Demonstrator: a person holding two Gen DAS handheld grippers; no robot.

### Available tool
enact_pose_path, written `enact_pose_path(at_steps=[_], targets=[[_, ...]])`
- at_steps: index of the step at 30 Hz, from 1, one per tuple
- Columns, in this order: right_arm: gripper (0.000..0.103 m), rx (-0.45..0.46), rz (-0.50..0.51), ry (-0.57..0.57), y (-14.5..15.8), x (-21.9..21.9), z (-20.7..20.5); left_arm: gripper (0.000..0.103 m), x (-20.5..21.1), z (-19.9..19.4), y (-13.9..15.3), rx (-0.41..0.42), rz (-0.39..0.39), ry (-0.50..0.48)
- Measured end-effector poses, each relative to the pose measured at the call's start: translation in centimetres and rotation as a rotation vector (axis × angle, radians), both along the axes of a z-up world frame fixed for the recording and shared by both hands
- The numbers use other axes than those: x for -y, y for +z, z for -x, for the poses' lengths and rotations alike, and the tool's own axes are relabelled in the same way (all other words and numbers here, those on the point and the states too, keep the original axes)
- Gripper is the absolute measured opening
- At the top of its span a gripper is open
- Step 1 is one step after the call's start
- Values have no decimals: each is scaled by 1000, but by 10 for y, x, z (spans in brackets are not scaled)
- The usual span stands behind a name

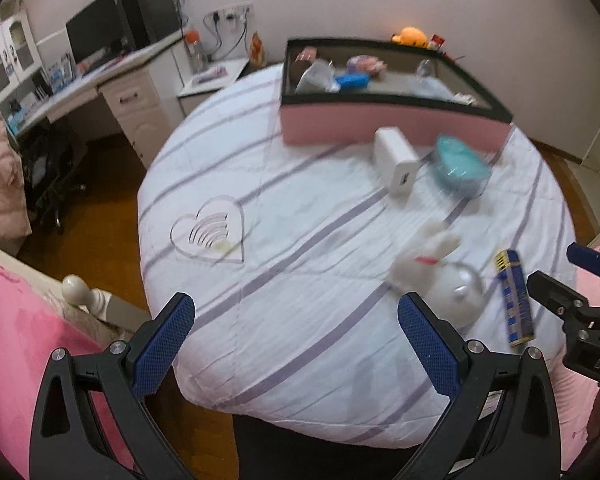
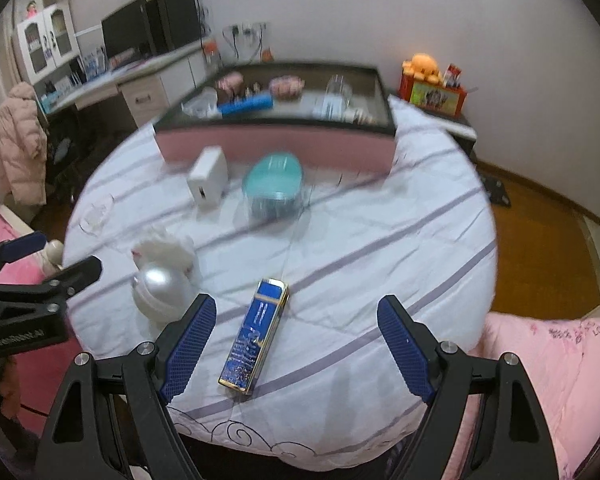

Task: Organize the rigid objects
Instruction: 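Move both open tools toward the rabbit figure and blue box on the table, then grasp the white rabbit figure with the left tool while the right tool grasps the blue box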

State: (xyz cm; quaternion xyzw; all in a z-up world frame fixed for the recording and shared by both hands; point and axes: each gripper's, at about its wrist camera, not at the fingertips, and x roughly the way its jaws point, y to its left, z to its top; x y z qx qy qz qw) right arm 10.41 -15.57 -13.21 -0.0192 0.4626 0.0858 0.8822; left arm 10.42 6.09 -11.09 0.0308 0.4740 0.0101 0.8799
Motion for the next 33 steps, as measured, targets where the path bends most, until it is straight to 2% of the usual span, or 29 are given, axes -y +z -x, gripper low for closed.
enact_pose_path(at_steps=[6, 9, 11, 16, 18, 22, 25, 33], targets=[[84, -43, 40, 11, -23, -14, -6, 103, -12, -2, -14, -48, 41, 8], [79, -18, 62, 29, -27, -20, -4, 103, -17, -1, -10, -13, 86, 30], [54, -20, 80, 31, -30, -21, -4, 103, -17, -2, -7, -13, 120, 7], [41, -19, 33, 48, -28, -10, -7, 103, -2, -5, -1, -12, 118, -24], [41, -22, 8, 40, -27, -2, -9, 103, 8, -8, 0, -23, 128, -50], [41, -10, 33, 14, -26, 9, -11, 103, 33, -13, 1, -39, 157, -105], [41, -14, 13, 3, -26, 22, -16, 103, 50, -19, -1, -60, 139, -126], [41, -20, -12, -13, -29, 42, -30, 100, 79, -38, -32, -164, 118, -167]])
